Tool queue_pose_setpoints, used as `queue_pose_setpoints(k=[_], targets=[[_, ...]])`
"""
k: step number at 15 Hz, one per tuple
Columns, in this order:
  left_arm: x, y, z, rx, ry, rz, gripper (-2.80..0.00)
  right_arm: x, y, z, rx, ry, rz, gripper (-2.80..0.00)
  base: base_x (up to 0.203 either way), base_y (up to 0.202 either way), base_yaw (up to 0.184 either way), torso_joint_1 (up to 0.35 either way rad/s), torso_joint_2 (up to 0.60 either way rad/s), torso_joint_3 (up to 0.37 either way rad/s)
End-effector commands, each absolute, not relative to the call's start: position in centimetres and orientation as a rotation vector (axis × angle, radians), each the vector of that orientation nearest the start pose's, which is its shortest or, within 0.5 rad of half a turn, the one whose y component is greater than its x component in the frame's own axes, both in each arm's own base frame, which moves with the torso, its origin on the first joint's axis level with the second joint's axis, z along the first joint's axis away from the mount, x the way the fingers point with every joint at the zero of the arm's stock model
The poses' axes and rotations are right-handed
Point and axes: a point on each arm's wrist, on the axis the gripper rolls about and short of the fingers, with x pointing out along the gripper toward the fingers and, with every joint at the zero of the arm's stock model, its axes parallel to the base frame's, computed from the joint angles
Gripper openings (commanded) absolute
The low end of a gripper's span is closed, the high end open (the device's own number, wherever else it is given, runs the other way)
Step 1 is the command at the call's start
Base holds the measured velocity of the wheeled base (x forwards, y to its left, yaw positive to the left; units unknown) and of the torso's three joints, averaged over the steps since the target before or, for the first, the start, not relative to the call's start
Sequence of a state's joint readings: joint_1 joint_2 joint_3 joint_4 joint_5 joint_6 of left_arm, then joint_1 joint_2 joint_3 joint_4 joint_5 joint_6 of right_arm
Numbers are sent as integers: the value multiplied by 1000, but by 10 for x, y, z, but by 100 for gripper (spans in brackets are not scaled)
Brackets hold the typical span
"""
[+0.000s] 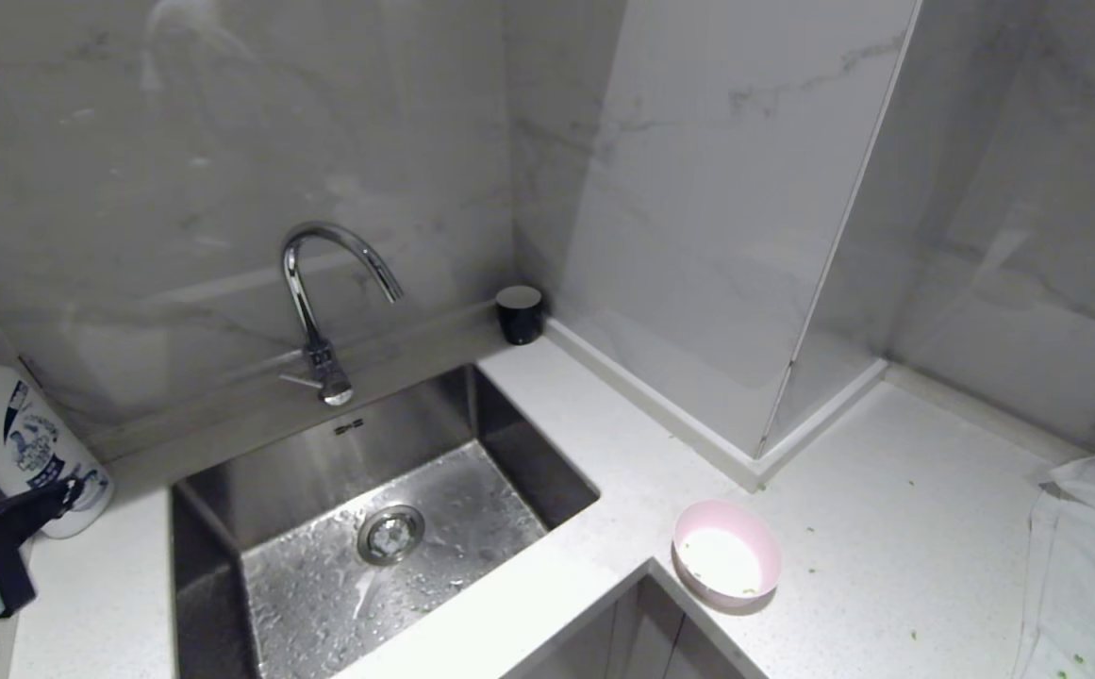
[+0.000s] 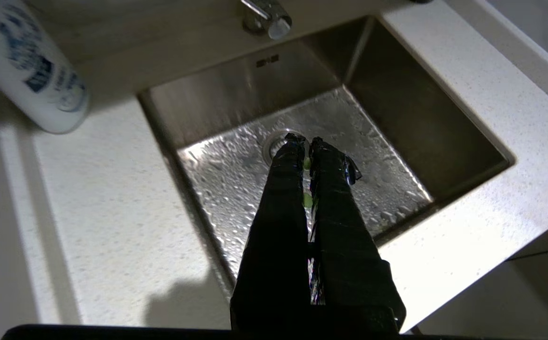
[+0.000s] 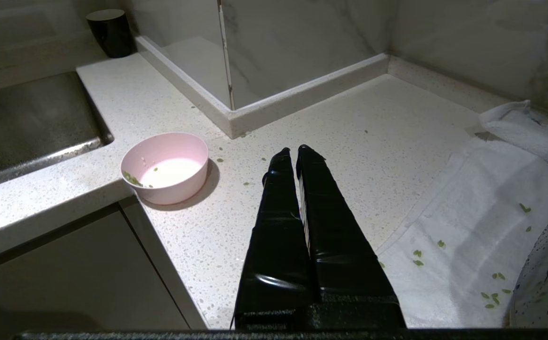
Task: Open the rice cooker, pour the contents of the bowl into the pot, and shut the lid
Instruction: Turn on the tap
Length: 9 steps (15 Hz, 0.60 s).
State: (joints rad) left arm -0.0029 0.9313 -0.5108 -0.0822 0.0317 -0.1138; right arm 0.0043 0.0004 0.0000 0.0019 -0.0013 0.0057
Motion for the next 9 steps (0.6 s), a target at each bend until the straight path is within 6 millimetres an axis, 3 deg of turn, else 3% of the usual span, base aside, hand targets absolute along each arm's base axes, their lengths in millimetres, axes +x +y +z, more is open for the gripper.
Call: queue_pose_setpoints(k=[1,5,9], targets=[[190,-3,184,-162,568,70,-280,-23,0,75,6,3,3,-280,0,0,0,0,0,0],[274,-12,175,-309,623,120,-280,-23,0,75,6,3,3,-280,0,0,0,0,0,0],[326,-24,147,-380,660,238,-280,-23,0,75,6,4,3,-280,0,0,0,0,0,0]])
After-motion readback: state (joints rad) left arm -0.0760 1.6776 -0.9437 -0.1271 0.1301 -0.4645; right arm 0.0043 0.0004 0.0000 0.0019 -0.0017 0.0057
